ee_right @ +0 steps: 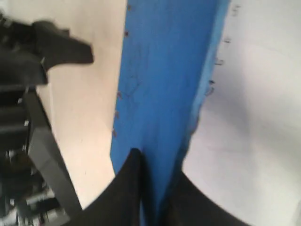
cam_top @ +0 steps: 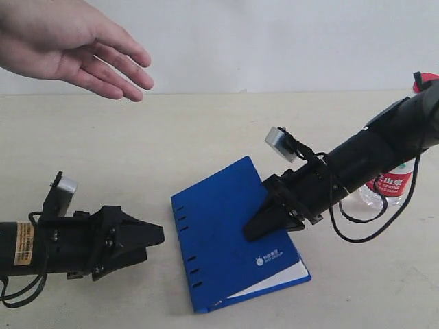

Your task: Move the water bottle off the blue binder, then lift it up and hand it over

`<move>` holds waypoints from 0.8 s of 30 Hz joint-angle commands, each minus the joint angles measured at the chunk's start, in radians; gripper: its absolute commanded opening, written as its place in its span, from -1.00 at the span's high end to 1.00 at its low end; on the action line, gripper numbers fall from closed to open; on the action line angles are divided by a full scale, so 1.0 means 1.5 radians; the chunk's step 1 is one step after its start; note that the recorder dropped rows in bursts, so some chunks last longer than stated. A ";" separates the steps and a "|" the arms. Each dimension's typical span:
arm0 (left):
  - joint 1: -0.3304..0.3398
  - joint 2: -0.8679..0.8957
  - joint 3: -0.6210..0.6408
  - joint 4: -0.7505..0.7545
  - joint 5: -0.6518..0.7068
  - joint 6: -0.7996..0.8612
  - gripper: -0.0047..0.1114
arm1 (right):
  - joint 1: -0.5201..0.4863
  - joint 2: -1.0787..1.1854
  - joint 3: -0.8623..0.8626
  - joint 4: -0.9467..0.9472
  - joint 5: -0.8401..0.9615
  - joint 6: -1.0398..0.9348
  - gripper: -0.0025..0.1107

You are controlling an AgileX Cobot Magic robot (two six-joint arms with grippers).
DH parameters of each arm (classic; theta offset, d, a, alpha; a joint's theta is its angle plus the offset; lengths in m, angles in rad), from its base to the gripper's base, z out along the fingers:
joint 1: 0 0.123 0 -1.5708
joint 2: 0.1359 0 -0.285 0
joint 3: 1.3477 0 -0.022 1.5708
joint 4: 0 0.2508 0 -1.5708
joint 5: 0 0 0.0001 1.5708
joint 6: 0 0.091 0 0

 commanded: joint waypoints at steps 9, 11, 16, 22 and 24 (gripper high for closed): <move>-0.097 0.002 0.000 -0.117 0.012 0.061 -0.08 | 0.011 -0.030 0.003 0.132 0.050 -0.180 0.96; -0.103 0.002 0.000 -0.184 0.009 0.094 -0.08 | 0.011 -0.049 0.003 0.129 0.050 -0.179 0.96; -0.103 0.021 -0.042 -0.173 -0.025 0.128 -0.08 | 0.011 -0.087 0.003 0.109 0.050 -0.146 0.96; -0.110 0.076 -0.108 -0.116 -0.137 0.080 -0.08 | 0.011 -0.102 0.003 0.004 0.050 -0.092 0.96; -0.120 0.077 -0.134 -0.069 -0.137 0.080 -0.08 | 0.011 -0.102 0.011 -0.001 0.050 -0.092 0.96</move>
